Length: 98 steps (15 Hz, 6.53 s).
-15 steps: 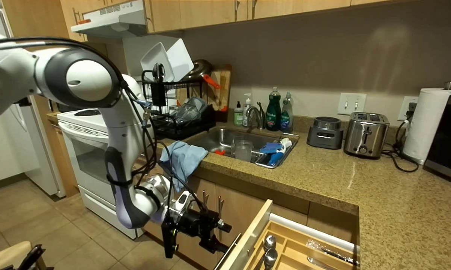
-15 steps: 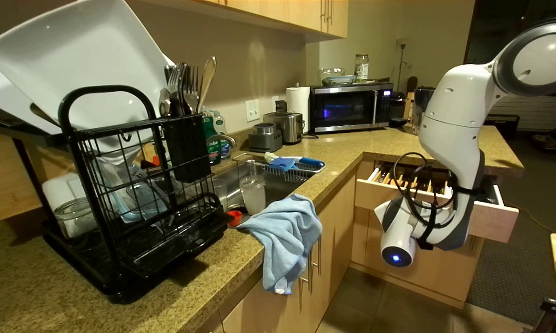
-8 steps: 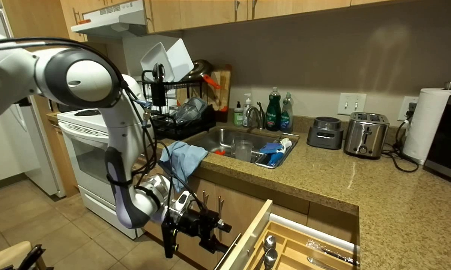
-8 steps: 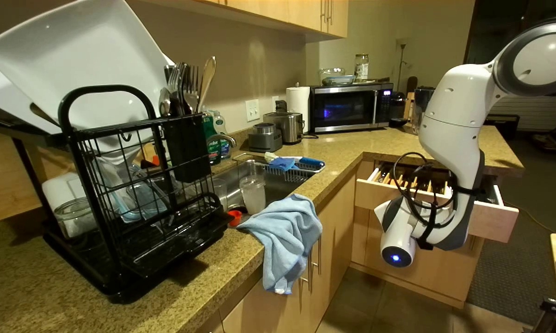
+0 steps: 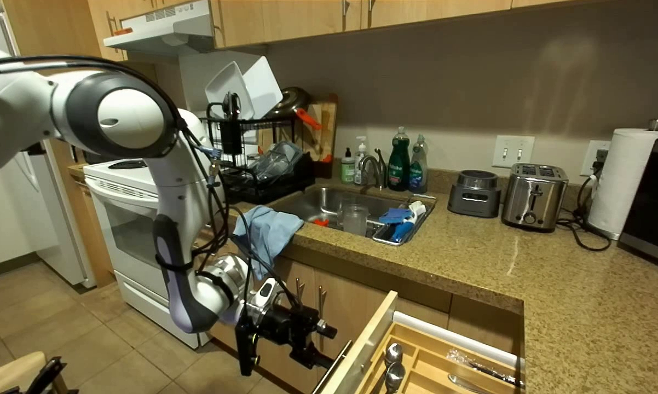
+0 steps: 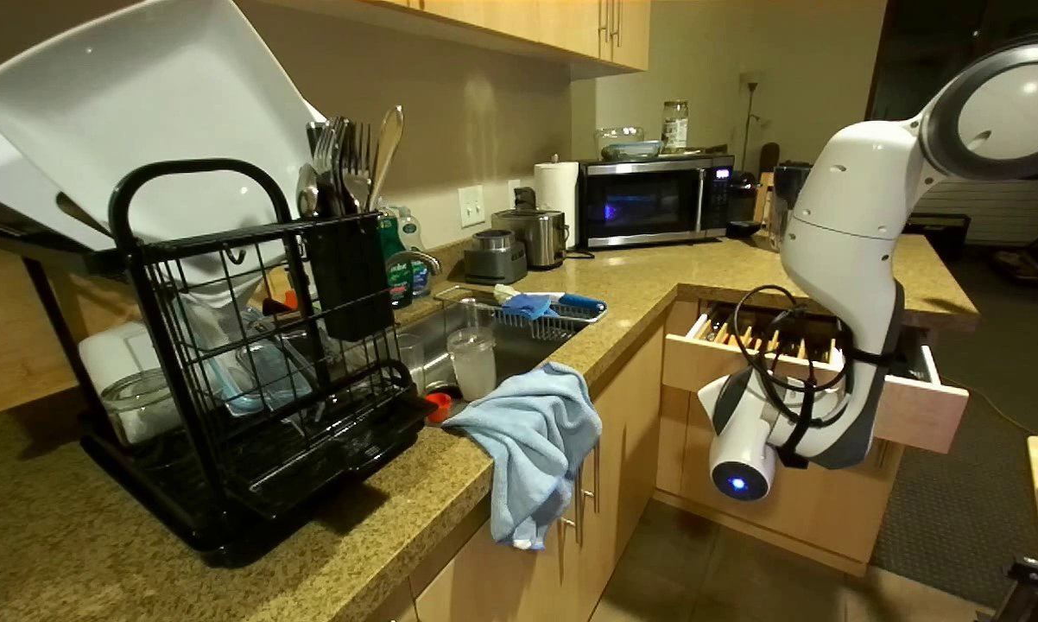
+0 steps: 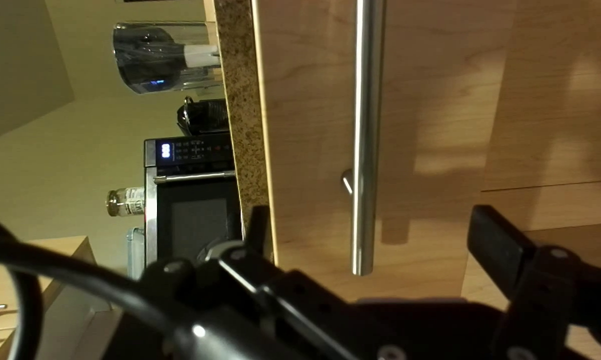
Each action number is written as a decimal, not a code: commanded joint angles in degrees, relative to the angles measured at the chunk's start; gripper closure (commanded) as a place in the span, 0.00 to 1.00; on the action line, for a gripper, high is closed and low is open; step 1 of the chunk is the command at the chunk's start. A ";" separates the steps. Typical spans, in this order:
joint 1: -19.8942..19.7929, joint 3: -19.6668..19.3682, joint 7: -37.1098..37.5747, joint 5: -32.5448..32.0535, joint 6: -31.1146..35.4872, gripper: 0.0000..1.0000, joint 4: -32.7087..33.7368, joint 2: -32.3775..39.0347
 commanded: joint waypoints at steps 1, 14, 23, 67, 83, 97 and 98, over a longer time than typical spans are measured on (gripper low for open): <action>-0.27 0.76 -0.44 -0.18 -0.86 0.00 0.60 0.84; -0.62 0.19 -2.27 -0.04 -0.73 0.00 6.32 7.06; -3.16 -2.51 -1.56 -1.77 1.79 0.00 5.55 4.99; -7.16 -8.25 -17.36 0.88 -9.82 0.00 33.33 29.76; -12.12 -9.88 -24.82 0.06 -7.36 0.00 43.35 34.86; -13.73 -10.17 -24.11 0.32 -4.46 0.00 45.32 34.94; -10.84 -12.40 -23.57 0.79 -10.96 0.00 44.52 32.91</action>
